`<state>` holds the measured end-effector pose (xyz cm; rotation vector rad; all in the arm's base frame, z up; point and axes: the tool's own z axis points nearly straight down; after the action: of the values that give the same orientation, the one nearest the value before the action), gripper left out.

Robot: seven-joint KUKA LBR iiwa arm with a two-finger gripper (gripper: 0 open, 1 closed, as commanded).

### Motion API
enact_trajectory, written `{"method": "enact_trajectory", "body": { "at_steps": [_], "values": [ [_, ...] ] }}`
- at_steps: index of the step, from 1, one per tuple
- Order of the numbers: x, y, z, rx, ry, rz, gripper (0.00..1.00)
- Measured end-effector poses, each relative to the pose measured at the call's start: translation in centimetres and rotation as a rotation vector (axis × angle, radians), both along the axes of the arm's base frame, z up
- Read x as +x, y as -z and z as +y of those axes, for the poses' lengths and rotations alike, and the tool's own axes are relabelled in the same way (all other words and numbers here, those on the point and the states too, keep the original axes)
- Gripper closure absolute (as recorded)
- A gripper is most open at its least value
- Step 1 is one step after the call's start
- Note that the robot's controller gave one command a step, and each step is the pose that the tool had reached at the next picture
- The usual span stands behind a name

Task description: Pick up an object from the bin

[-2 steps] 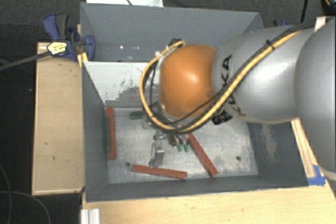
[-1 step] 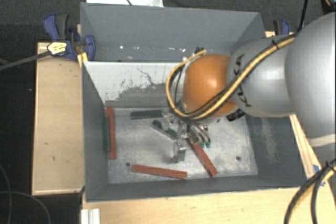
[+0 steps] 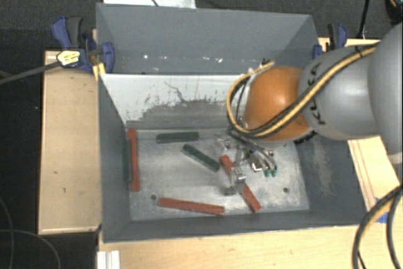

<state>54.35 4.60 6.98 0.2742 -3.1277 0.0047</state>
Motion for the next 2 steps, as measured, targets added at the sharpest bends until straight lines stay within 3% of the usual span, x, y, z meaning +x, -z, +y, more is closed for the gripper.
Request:
{"method": "enact_trajectory", "body": {
  "at_steps": [1,2],
  "values": [
    [1.6,-0.09,-5.52,0.001,0.052,-0.007,0.0],
    [1.53,-0.1,-5.06,0.004,0.052,-0.005,1.0]
  ]
}}
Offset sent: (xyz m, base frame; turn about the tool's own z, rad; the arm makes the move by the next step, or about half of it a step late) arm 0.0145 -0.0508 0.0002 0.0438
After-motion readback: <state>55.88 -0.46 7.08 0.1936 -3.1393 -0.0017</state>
